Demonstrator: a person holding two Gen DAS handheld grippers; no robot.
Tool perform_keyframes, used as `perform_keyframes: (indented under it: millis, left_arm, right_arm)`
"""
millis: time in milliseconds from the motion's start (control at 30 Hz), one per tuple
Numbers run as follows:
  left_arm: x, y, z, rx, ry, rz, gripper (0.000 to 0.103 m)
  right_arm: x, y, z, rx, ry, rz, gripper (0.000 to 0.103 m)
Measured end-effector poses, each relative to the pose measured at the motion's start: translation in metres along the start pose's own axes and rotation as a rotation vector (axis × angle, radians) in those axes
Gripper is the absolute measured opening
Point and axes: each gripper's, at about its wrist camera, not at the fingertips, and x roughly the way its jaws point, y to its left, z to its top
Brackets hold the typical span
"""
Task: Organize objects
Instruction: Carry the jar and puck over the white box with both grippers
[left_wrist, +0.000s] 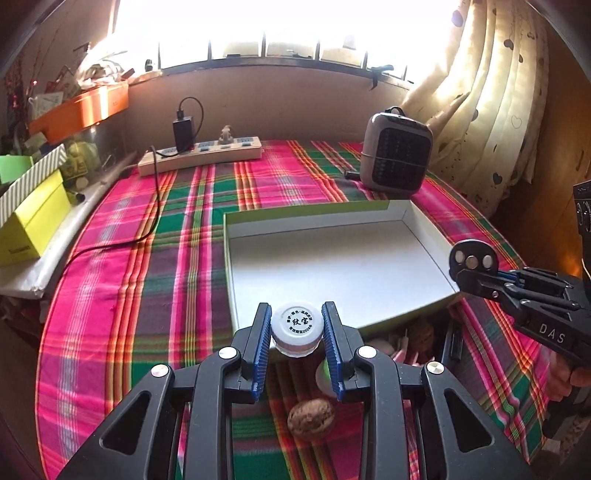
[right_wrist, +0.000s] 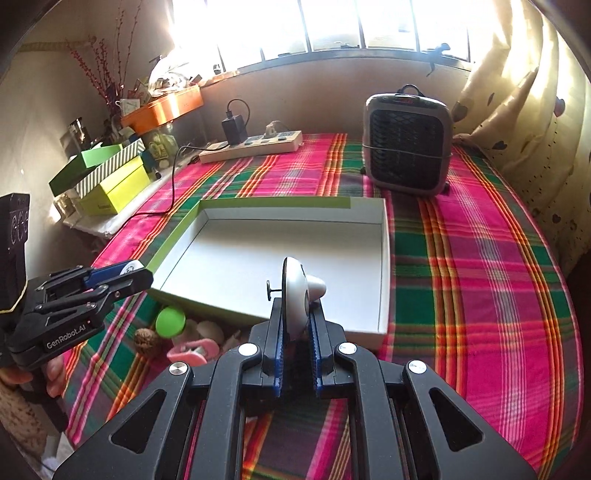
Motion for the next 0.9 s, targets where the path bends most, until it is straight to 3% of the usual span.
perform_keyframes:
  millis: [467, 900]
  left_arm:
    - [0.049, 0.004, 0.039, 0.005, 0.039, -0.003, 0.025]
    - [0.088, 0.008, 0.055, 0.011, 0.085, 0.003, 0.025]
  right_arm:
    - [0.047, -0.007, 0.04, 0.016, 0.066, 0.047, 0.012]
    - [0.092, -0.019, 0.055, 0.057, 0.152, 0.067, 0.012]
